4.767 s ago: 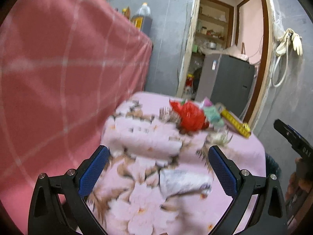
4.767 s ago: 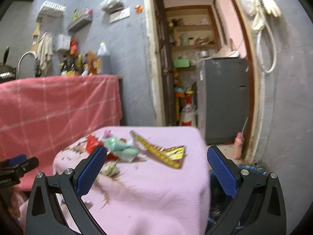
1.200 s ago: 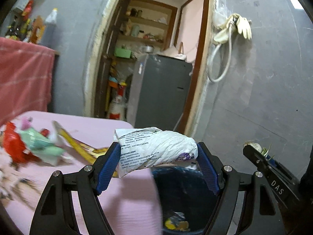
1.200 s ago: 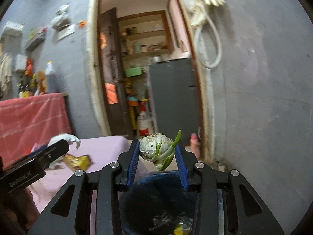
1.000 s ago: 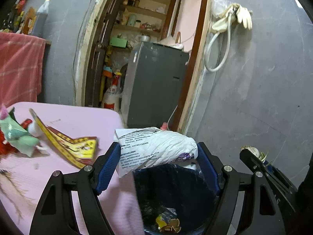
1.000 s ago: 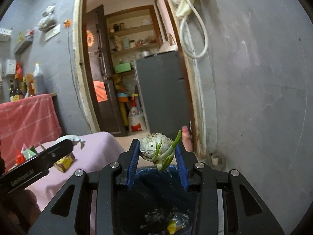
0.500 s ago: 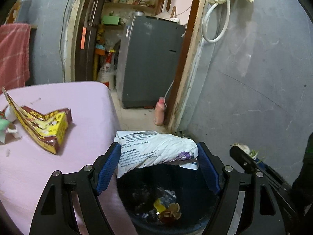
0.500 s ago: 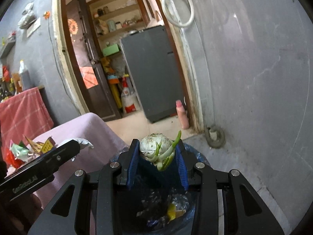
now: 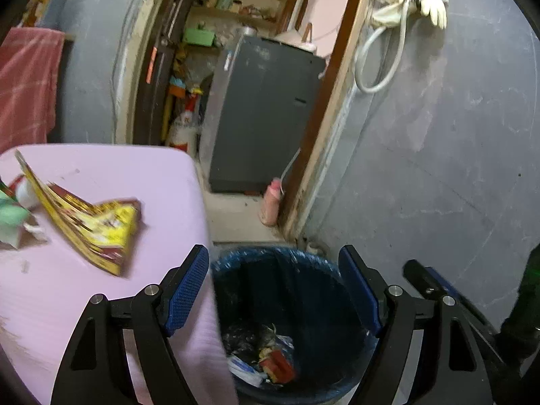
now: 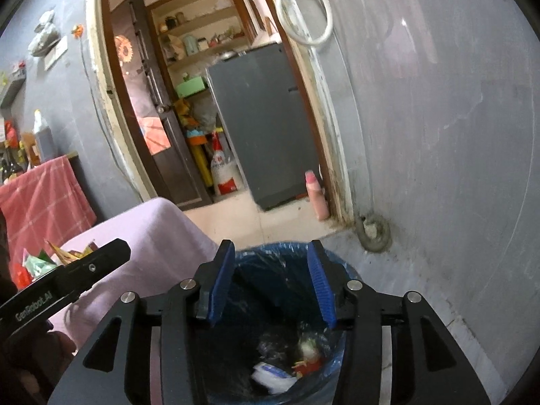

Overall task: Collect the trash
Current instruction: 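Open both tools to drop the paper and garlic bulb into the bin, then move both tools back over the table toward the red bag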

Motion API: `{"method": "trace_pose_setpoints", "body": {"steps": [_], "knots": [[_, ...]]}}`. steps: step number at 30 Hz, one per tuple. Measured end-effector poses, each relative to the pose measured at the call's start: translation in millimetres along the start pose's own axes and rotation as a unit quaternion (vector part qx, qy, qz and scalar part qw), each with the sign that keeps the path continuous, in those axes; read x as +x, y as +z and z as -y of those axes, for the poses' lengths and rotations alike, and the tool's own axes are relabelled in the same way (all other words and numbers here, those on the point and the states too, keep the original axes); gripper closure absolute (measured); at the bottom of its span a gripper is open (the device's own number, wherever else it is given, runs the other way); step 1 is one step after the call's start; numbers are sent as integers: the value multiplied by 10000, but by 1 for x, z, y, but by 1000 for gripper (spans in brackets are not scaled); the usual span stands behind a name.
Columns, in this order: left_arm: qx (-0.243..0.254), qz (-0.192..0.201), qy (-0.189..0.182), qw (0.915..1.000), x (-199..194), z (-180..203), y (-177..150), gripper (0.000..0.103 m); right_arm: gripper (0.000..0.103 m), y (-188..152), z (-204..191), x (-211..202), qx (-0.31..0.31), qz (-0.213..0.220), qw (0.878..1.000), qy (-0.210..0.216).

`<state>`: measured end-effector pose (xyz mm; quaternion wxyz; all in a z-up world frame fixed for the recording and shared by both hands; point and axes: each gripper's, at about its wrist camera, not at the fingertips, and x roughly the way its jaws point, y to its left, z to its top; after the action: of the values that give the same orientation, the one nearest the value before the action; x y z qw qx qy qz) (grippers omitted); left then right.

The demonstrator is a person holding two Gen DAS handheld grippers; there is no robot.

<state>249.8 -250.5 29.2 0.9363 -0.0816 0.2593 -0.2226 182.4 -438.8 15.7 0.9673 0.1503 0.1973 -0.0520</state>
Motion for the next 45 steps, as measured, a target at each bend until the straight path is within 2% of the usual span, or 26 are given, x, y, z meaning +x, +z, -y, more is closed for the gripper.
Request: {"method": "trace_pose_setpoints", "body": {"steps": [2, 4, 6, 8, 10, 12, 16, 18, 24, 32, 40, 42, 45], "knots": [[11, 125, 85, 9999, -11, -4, 4, 27, 45, 5, -6, -10, -91, 253, 9996, 18], [83, 262, 230, 9994, -25, -9, 10, 22, 43, 10, -14, -19, -189, 434, 9989, 54], [164, 431, 368, 9983, -39, -16, 14, 21, 32, 14, -25, -27, -300, 623, 9975, 108], [250, 550, 511, 9969, -56, -24, 16, 21, 25, 17, -36, -32, -354, 757, 9963, 200], [257, 648, 671, 9953, -74, -36, 17, 20, 22, 19, -48, -34, -412, 814, 9953, 334], [209, 770, 805, 9936, -93, -47, 16, 7, 16, 21, -62, -36, -504, 870, 9939, 459], [136, 1070, 1153, 9875, -132, -75, 14, 6, 8, 20, -92, -36, -653, 927, 9907, 751], [186, 1147, 1359, 9839, -146, -87, 13, 6, 0, 18, -106, -36, -698, 938, 9892, 886], [126, 1188, 1910, 9743, -182, -133, 4, 6, 0, 11, -151, -32, -854, 801, 9846, 1301], [-49, 902, 2389, 9668, -198, -188, -14, 5, 0, 1, -203, -10, -1259, 350, 9792, 1554], [53, 465, 2133, 9759, -180, -216, -18, 5, 2, -13, -234, 25, -1724, -395, 9721, 1538], [87, 410, 2023, 9784, -173, -218, -17, 6, 16, -18, -238, 34, -1854, -612, 9692, 1499], [52, 347, 1870, 9817, -162, -222, -16, 8, 23, -24, -242, 46, -1978, -885, 9658, 1423]]}}
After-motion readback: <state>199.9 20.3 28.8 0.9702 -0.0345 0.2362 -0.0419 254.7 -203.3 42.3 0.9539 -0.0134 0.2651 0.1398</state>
